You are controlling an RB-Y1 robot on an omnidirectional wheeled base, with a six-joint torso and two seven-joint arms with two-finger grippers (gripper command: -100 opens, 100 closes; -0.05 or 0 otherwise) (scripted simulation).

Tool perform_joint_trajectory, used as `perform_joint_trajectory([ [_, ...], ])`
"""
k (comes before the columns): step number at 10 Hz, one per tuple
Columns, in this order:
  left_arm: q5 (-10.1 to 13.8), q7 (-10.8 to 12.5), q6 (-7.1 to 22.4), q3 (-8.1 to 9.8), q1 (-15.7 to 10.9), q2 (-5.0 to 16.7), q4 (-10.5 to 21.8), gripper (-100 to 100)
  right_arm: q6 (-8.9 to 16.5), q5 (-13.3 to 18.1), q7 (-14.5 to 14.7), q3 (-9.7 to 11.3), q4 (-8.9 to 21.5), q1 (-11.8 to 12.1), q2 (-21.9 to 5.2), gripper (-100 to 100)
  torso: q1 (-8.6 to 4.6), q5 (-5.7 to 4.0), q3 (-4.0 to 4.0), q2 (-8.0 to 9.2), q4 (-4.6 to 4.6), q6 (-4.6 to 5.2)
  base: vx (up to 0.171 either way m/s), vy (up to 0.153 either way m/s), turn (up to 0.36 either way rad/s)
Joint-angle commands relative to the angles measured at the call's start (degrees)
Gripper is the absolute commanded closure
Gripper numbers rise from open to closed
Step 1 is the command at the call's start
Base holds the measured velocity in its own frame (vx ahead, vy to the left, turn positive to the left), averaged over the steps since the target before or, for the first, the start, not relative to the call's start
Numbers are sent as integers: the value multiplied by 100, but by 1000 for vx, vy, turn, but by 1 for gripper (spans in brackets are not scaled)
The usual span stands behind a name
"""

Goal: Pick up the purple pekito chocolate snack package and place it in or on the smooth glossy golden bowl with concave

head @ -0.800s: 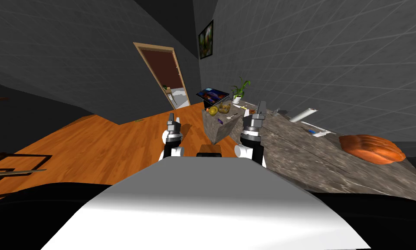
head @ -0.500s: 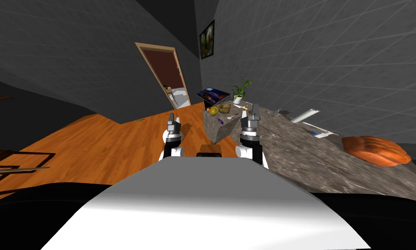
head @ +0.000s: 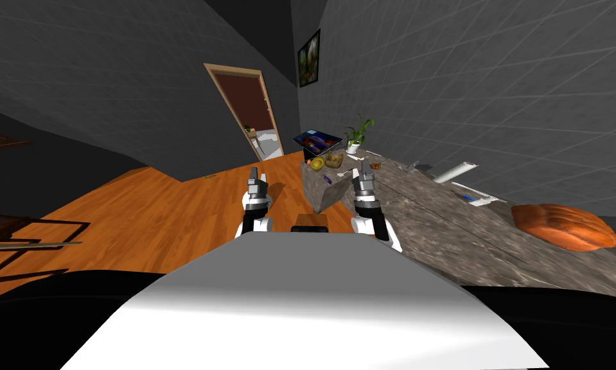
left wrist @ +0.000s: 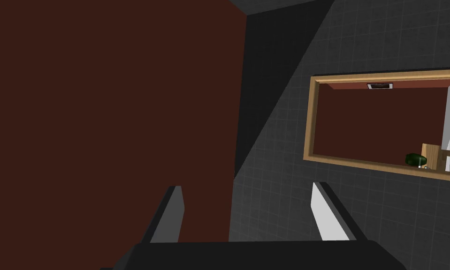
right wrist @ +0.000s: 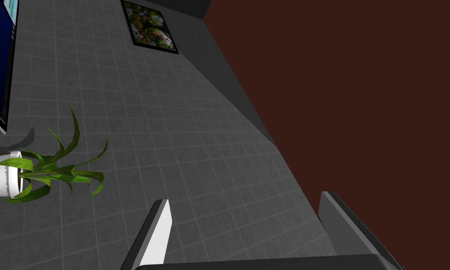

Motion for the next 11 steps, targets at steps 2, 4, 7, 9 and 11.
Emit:
perform_joint_trajectory([
  [2, 0, 0, 0, 0, 0, 0, 0, 0, 67, 82, -92, -13, 229, -45, -385, -100, 1, 0, 0, 0, 0, 1, -12, -3, 31],
  [4, 0, 0, 0, 0, 0, 0, 0, 0, 105, 139, -161, -28, 415, -86, -667, -100, 0, 0, 1, 1, 1, 1, -14, -5, 38],
  [7, 0, 0, 0, 0, 0, 0, 0, 0, 146, 200, -234, -44, 610, -127, -1054, -100, 0, 0, 1, 2, 1, 0, -15, -5, 34],
  [9, 0, 0, 0, 0, 0, 0, 0, 0, 186, 264, -311, -60, 813, -170, -1377, -100, -2, 0, 1, 2, 1, 0, -18, -8, 42],
  [11, 0, 0, 0, 0, 0, 0, 0, 0, 226, 332, -390, -76, 1023, -212, -1708, -100, 0, 0, 3, 4, 1, 1, -19, -2, 38],
])
